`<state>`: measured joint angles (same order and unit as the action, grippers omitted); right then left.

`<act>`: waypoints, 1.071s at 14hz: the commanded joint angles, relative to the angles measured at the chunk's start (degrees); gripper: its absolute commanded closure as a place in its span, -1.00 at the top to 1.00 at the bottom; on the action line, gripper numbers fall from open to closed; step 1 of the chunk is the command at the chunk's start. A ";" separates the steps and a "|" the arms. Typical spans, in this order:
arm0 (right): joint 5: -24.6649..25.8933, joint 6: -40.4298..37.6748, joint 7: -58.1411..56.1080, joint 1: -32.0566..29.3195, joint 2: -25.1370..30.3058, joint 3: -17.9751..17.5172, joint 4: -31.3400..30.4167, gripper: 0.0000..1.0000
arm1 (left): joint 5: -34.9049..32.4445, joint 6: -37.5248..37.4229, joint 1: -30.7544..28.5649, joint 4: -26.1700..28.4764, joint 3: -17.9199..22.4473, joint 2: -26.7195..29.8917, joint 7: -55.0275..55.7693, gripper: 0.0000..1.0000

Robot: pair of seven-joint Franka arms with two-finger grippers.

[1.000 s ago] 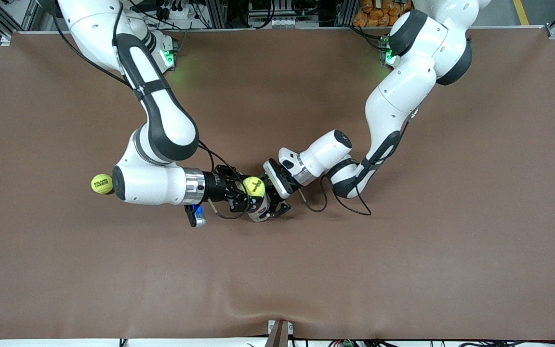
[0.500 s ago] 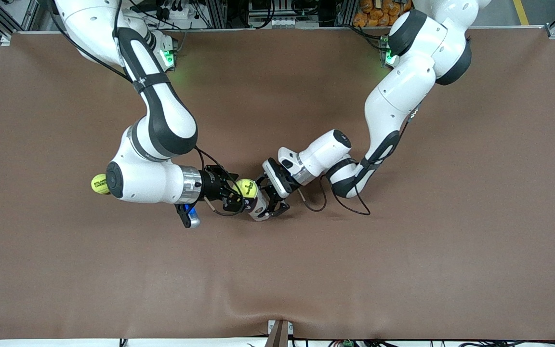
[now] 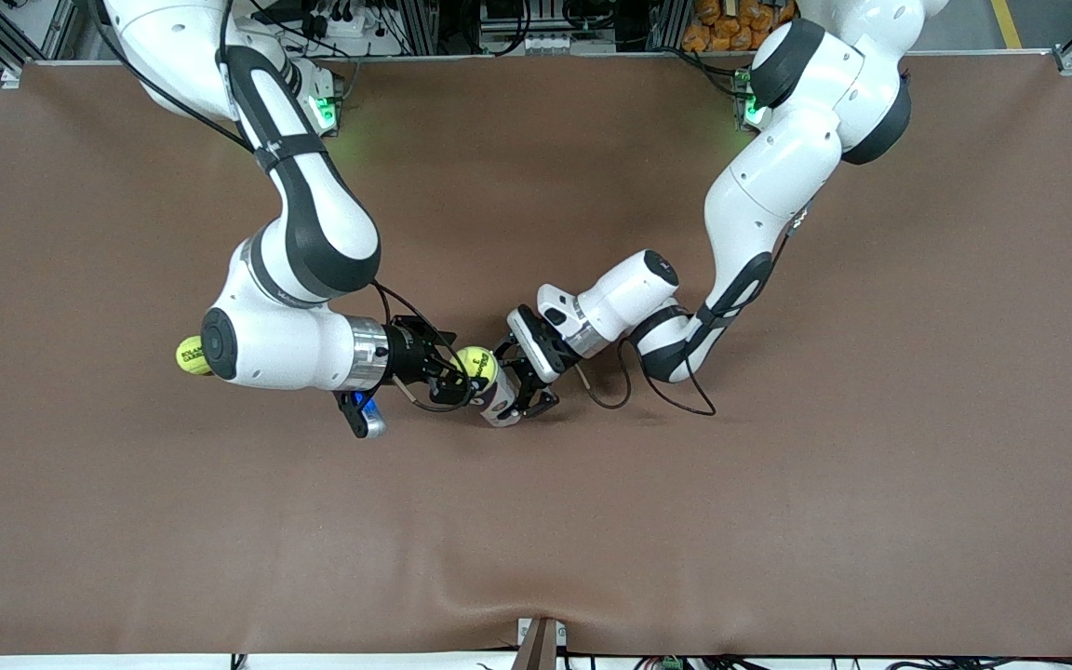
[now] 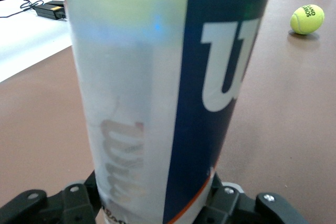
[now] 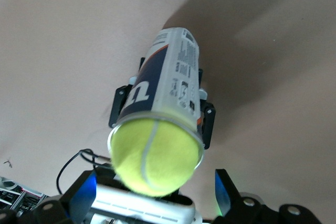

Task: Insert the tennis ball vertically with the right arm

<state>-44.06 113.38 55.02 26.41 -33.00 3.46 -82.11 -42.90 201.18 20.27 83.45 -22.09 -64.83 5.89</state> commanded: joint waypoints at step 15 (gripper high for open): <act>42.73 -9.84 -40.13 -17.07 4.00 0.49 -4.37 1.00 | -0.34 1.23 -0.76 -0.04 0.29 -0.38 0.53 0.81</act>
<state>-4.28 103.43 20.82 12.97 -29.34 4.98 -85.26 -42.90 201.26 19.54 83.66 -21.88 -64.86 5.89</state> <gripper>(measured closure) 0.000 0.057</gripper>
